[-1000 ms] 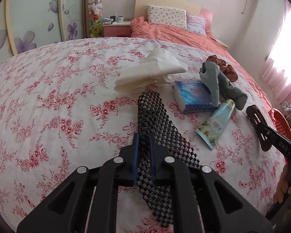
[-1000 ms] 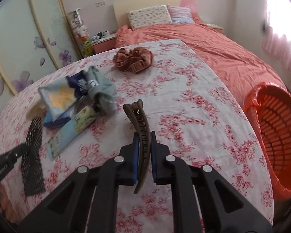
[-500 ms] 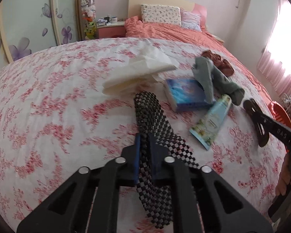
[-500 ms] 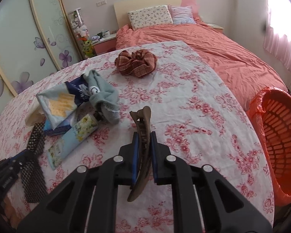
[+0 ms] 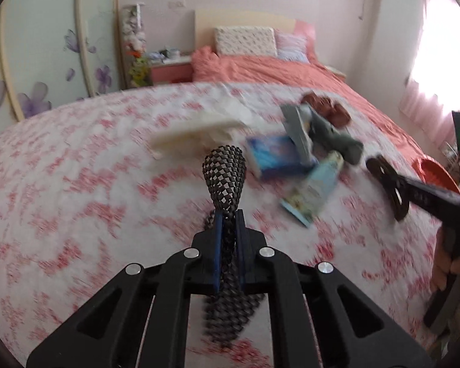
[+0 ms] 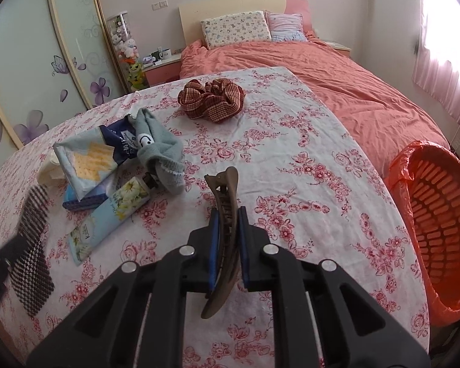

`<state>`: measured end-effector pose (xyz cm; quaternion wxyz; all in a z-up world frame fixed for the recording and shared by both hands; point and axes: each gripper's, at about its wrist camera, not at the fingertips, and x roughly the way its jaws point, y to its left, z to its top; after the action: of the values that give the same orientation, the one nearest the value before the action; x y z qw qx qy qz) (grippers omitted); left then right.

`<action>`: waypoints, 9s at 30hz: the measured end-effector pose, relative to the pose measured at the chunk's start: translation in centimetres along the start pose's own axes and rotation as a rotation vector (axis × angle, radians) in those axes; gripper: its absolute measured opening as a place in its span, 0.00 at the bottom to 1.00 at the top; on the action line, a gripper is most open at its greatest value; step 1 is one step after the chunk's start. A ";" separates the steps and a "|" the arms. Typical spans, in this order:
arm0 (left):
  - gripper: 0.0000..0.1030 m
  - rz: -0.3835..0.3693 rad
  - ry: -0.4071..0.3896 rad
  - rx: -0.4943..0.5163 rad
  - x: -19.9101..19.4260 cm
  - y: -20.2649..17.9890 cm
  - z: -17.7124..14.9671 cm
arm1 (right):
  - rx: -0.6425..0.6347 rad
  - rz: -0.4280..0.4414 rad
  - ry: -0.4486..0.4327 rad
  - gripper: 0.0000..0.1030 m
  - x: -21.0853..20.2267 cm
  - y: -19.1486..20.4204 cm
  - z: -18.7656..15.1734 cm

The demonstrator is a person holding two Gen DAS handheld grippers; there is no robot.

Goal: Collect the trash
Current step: 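Lift the mesh strip with the left tool while the right tool holds the hair clip, then carry the mesh strip and hair clip over the orange basket with both tools, then open both tools to drop the mesh strip and hair clip into the basket, then move both open tools back over the bed toward the remaining items, then grasp the white tissue with the left tool while the right tool grasps the blue lotion tube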

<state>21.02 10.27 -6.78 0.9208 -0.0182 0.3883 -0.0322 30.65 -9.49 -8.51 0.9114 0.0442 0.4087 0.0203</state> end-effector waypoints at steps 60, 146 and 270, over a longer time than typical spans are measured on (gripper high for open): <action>0.23 0.095 0.083 0.022 1.8 -1.5 -0.6 | 0.026 0.006 0.048 0.17 0.8 -0.6 -0.4; 0.11 -0.542 -0.077 0.277 -1.1 -34.6 8.3 | 0.447 -0.146 -0.289 0.18 -14.7 -29.7 -1.6; 0.51 0.099 0.055 -0.044 6.4 5.2 6.9 | -0.025 0.040 0.063 0.28 0.0 0.7 -0.8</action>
<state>30.68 15.05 -6.86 0.9096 -0.0182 0.4144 0.0216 30.06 -8.76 -9.01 0.8980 0.0401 0.4359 0.0449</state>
